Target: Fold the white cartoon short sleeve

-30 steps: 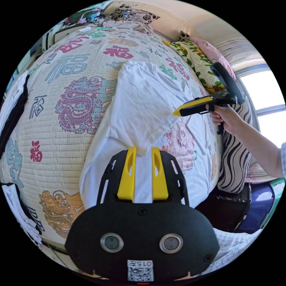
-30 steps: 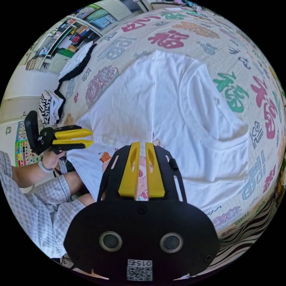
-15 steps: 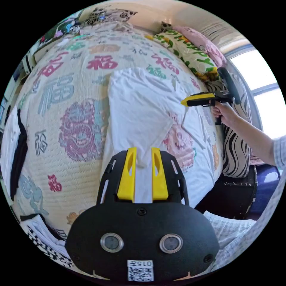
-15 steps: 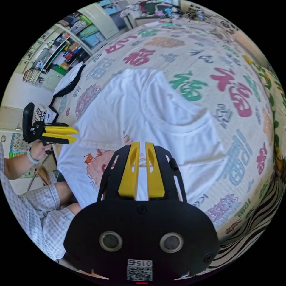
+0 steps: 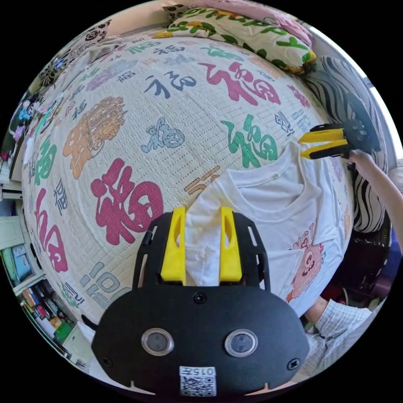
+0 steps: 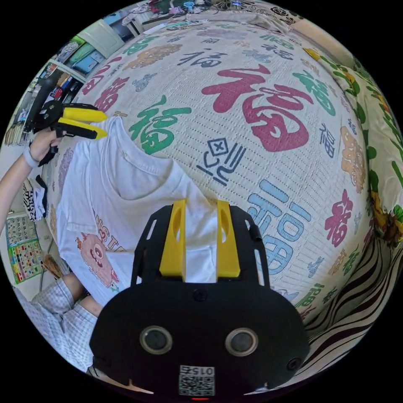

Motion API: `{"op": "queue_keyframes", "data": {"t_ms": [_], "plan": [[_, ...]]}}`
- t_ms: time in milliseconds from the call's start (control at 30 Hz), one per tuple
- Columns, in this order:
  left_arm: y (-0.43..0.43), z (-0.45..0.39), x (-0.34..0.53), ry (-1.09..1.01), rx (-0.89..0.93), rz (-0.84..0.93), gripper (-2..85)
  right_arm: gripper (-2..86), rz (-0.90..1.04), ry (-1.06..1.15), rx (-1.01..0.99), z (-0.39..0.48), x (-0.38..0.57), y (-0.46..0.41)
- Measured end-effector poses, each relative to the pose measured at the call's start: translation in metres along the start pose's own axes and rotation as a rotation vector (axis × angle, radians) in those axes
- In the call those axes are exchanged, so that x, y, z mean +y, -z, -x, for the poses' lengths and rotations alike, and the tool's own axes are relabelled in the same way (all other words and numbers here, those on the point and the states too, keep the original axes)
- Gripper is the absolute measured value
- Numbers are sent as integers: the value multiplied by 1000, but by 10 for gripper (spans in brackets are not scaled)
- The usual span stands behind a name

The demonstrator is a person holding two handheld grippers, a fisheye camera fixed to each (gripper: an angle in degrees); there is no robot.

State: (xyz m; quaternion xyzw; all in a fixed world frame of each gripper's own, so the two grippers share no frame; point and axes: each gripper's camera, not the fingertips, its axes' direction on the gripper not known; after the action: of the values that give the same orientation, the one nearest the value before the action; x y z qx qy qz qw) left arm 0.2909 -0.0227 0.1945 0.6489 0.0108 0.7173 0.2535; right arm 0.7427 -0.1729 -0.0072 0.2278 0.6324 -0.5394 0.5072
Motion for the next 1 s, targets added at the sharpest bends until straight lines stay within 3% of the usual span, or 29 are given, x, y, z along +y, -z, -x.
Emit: {"op": "queue_keyframes", "data": {"t_ms": [100,267,533,733,1000], "plan": [[6,-8,8,-39,5,-5,21,24,21,55,-6,2,-3,18],[60,-26,65,-82,33,-144,-1,7,-37,107,4,10,22,71],[163,-134,278,-219,88,-320,-3,0,-244,186,-173,57,177,202],[133,-239,417,-219,197,-187,-4,1,-145,215,-255,133,278,210],[61,-327,525,-239,283,11,-5,3,75,180,-320,213,368,160]]}}
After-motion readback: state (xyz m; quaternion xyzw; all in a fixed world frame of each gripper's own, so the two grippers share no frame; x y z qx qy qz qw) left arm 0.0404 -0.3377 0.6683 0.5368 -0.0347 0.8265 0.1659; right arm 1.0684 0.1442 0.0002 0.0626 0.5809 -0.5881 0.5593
